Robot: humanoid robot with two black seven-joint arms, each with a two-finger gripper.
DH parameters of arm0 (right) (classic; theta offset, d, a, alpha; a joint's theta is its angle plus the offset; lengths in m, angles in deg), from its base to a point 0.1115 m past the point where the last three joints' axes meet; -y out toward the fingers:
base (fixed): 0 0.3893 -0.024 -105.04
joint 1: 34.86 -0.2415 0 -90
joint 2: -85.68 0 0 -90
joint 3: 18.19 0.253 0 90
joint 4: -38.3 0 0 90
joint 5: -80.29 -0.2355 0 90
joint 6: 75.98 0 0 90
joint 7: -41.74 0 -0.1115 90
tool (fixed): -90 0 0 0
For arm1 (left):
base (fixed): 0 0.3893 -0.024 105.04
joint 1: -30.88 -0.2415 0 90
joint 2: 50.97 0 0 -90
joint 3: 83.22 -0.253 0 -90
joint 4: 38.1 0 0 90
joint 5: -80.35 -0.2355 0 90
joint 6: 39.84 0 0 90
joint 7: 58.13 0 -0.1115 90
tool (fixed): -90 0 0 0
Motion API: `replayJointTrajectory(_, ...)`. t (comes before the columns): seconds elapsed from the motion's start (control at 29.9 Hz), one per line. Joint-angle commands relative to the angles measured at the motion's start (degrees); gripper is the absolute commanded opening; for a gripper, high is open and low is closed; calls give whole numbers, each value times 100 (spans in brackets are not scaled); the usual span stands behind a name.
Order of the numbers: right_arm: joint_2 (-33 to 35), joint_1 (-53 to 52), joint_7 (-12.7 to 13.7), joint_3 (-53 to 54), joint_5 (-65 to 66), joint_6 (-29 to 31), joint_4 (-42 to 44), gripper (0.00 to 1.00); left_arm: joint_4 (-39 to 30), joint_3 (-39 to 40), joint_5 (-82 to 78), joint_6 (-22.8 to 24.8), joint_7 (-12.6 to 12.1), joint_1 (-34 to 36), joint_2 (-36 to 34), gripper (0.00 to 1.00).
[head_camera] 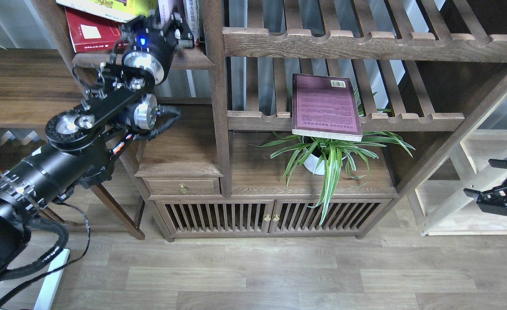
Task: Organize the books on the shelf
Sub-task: 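Push the white book into the top shelf with the left gripper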
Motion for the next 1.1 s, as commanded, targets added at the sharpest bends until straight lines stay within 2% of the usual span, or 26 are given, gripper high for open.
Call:
replayJointTrajectory(0.0,17,9,0,-1,0,-1,-15,100,-33,19,-10,-1,-7,27,-21,76)
replayJointTrajectory(0.33,34,9,0,-1,0,-1,-15,100,-375,2,34,-1,-385,45,-267,79)
replayJointTrajectory(0.6,43,9,0,-1,0,-1,-15,100,-902,-16,42,-1,-973,36,-768,79)
replayJointTrajectory(0.8,34,9,0,-10,0,-10,-6,100,-1263,-25,288,277,-1211,27,-1128,79)
replayJointTrajectory(1.0,17,9,0,-10,0,-10,-6,100,-1509,-77,297,330,-1317,27,-1331,79)
replayJointTrajectory(1.07,17,9,0,-10,0,-10,-6,100,-1658,-104,306,330,-1422,36,-1410,79)
